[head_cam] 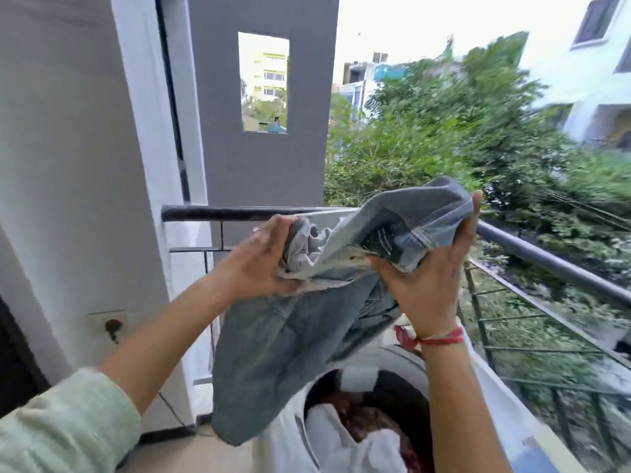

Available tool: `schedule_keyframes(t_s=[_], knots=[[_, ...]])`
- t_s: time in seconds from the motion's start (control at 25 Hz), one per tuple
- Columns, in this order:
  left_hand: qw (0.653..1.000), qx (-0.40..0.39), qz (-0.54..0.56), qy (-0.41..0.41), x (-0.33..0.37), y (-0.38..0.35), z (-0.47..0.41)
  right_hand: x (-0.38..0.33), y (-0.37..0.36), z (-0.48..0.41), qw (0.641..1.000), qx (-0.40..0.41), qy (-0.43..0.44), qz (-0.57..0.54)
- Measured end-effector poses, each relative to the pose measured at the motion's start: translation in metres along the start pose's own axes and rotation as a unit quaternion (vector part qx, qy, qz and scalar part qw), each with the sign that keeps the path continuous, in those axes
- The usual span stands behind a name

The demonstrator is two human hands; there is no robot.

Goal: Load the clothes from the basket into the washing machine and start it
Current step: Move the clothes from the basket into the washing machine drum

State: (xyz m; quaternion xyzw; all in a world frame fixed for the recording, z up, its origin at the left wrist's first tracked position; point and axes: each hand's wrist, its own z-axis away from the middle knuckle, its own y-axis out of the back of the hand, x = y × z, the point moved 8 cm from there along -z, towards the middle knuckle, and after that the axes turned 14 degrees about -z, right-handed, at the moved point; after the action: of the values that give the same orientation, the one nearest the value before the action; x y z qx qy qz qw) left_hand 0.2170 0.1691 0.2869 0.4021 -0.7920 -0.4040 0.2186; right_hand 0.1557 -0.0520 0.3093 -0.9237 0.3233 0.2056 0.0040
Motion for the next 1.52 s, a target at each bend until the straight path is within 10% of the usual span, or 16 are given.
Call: schedule_keyframes(t_s=[0.32, 0.48, 0.72, 0.92, 1.04, 1.16, 1.4, 1.52], knots=[[0.973, 0.081, 0.112, 0.185, 0.067, -0.057, -0.087, 0.162, 0.097, -0.007, 0.962, -0.178, -0.1, 0.181], [0.967, -0.065, 0.184, 0.161, 0.076, -0.093, -0.092, 0.204, 0.11, 0.029, 0.972, -0.135, -0.109, 0.158], [0.897, -0.357, 0.197, 0.172, 0.109, -0.124, -0.078, 0.206, 0.126, 0.005, 0.958, -0.042, -0.212, -0.186], [0.903, -0.333, -0.006, 0.27, 0.092, -0.216, 0.016, 0.256, 0.057, 0.119, 0.876, -0.374, -0.303, 0.012], [0.85, -0.336, -0.138, 0.382, 0.055, -0.242, 0.12, 0.261, 0.032, 0.214, 0.799, -0.474, -0.369, 0.036], [0.79, -0.362, -0.024, 0.494, 0.023, -0.247, 0.197, 0.236, 0.0, 0.266, 0.769, -0.544, -0.335, -0.007], [0.825, -0.256, -0.143, 0.483, 0.035, -0.224, 0.188, 0.243, -0.011, 0.255, 0.803, -0.49, -0.339, -0.011], [0.908, -0.156, -0.103, 0.374, 0.07, -0.215, 0.127, 0.255, 0.021, 0.205, 0.864, -0.344, -0.366, -0.022]])
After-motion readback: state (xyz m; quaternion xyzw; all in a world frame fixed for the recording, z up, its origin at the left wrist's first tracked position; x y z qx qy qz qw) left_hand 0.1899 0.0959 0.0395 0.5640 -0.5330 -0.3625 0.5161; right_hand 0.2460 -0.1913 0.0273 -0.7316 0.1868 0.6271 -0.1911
